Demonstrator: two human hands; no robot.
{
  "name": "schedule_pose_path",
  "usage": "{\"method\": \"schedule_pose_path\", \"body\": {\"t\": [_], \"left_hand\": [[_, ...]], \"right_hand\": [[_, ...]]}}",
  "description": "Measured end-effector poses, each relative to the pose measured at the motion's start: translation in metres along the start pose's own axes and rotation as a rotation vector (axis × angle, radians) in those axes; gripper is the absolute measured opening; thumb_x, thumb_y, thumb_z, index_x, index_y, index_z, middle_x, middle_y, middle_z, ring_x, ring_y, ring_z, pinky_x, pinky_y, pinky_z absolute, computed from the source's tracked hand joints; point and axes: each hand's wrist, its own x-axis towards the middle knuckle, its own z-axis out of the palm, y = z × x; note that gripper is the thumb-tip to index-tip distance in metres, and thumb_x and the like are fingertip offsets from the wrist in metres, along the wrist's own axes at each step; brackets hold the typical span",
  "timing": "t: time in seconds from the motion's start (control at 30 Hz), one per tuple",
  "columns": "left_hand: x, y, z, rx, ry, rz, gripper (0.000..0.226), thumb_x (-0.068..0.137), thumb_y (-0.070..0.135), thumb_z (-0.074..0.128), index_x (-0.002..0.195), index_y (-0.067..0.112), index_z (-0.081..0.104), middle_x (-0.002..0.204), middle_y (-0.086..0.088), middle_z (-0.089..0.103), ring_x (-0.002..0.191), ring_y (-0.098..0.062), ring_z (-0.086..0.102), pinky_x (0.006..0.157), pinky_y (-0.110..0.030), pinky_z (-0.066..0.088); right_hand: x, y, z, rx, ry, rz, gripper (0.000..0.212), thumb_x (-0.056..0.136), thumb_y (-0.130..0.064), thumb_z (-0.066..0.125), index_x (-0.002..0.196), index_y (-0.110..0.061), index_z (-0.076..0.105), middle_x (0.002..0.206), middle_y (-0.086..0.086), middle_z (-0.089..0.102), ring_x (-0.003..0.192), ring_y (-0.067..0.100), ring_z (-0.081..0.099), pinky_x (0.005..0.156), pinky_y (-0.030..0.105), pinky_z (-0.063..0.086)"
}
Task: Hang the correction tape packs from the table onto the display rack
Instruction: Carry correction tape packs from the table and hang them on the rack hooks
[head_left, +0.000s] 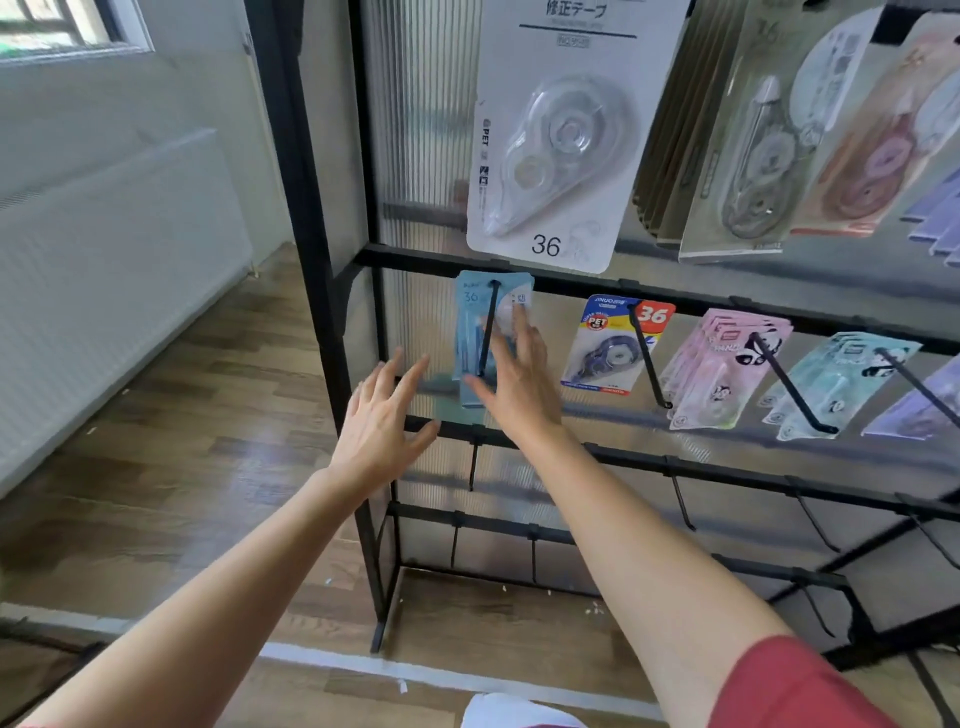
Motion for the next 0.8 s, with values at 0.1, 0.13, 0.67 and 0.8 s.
{"method": "schedule_pose_path", "body": {"t": [0.1, 0.13, 0.67, 0.8], "left_hand": [[0.000, 0.000, -0.001, -0.002, -0.004, -0.012, 0.077, 0.091, 0.037, 0.059, 0.152, 0.032, 0.013, 0.161, -0.005, 0.005, 0.146, -0.029, 0.007, 0.117, -0.047, 0.012], [-0.002, 0.000, -0.002, -0.003, -0.006, -0.016, 0.076, 0.091, 0.037, 0.059, 0.152, 0.032, 0.013, 0.161, -0.005, 0.005, 0.146, -0.028, 0.006, 0.117, -0.046, 0.011], [-0.181, -0.013, -0.003, 0.039, -0.233, -0.332, 0.073, 0.091, 0.052, 0.051, 0.152, 0.030, 0.016, 0.160, -0.005, 0.009, 0.146, -0.026, 0.008, 0.118, -0.044, 0.010], [-0.246, -0.008, 0.000, 0.041, -0.250, -0.460, 0.073, 0.091, 0.054, 0.050, 0.152, 0.030, 0.017, 0.160, -0.004, 0.010, 0.146, -0.025, 0.010, 0.117, -0.041, 0.010]], "right_hand": [[-0.002, 0.002, 0.004, 0.016, -0.074, -0.008, 0.077, 0.093, -0.033, 0.056, 0.152, -0.030, 0.005, 0.159, 0.006, -0.013, 0.144, 0.034, 0.007, 0.106, 0.051, 0.038], [-0.004, 0.001, 0.003, 0.025, -0.079, -0.006, 0.078, 0.093, -0.032, 0.055, 0.152, -0.030, 0.004, 0.159, 0.006, -0.013, 0.145, 0.033, 0.007, 0.108, 0.051, 0.036], [-0.178, -0.047, -0.007, 0.107, -0.477, 0.012, 0.063, 0.094, -0.032, 0.051, 0.150, -0.026, 0.021, 0.156, 0.005, 0.020, 0.141, 0.026, 0.023, 0.112, 0.044, 0.025], [-0.219, -0.059, 0.000, 0.131, -0.616, -0.031, 0.064, 0.094, -0.033, 0.051, 0.150, -0.027, 0.020, 0.156, 0.005, 0.020, 0.141, 0.026, 0.021, 0.112, 0.048, 0.022]]}}
